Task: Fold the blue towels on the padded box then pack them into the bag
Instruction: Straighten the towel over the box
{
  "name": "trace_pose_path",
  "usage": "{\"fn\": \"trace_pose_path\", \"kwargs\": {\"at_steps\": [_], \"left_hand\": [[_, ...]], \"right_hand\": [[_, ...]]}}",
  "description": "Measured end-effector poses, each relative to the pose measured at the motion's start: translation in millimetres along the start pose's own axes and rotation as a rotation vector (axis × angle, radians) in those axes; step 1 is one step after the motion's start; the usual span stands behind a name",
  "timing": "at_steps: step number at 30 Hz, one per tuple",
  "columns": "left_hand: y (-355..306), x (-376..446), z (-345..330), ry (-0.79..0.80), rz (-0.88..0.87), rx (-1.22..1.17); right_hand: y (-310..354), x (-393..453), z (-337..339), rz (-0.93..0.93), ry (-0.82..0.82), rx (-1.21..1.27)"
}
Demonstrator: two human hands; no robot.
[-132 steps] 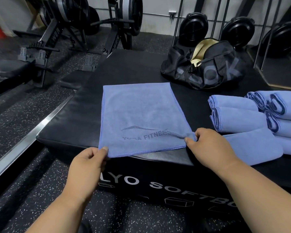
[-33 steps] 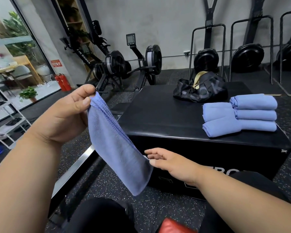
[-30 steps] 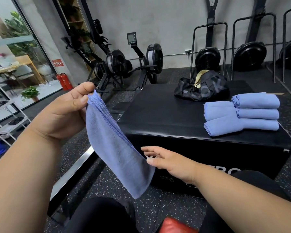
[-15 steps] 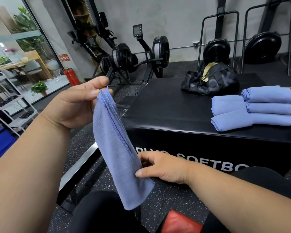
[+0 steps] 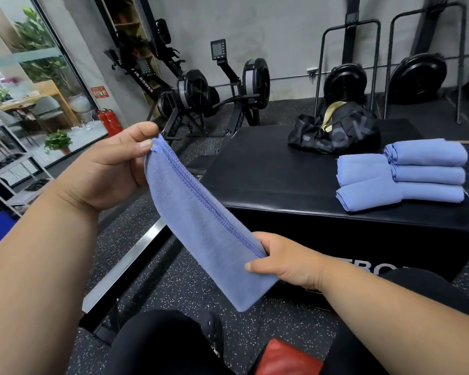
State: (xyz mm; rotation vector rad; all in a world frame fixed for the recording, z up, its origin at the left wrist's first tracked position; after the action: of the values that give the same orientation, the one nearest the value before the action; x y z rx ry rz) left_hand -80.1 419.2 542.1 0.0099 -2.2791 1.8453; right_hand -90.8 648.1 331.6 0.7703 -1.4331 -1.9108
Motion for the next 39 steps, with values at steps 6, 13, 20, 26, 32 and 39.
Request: {"fn": "trace_pose_path", "kwargs": {"at_steps": [6, 13, 20, 26, 32, 39], "left_hand": [[10, -4, 20, -0.265, -0.126, 0.269], [37, -10, 31, -0.513, -0.270, 0.556], [107, 20, 49, -0.641, -0.182, 0.468], [162, 61, 74, -0.739, -0.124, 0.386], [213, 128, 113, -0.792, -0.112, 0.225], [311, 191, 174, -0.851, 0.159, 0.441]], "right_hand": [[-4, -10, 45, -0.018, -0.162, -0.309], [5, -20, 101, -0.011, -0.277, -0.385], [-1, -12, 177, 0.021, -0.463, -0.267], [-18, 18, 235, -0.018, -0.585, -0.081], [-18, 91, 299, -0.052, -0.649, -0.094], [-92, 213, 342, -0.290, -0.549, -0.627]]}}
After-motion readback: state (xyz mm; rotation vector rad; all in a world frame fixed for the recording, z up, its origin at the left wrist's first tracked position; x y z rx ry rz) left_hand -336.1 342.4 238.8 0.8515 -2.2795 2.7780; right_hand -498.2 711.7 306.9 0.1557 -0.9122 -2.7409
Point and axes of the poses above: each hand's wrist, its own x-axis towards the middle knuckle, its own z-axis out of the back of the hand, y = z × x, the point moved 8 cm from there along x, towards the middle knuckle, and after that the axes turned 6 degrees about -x, right-handed, at the moved point
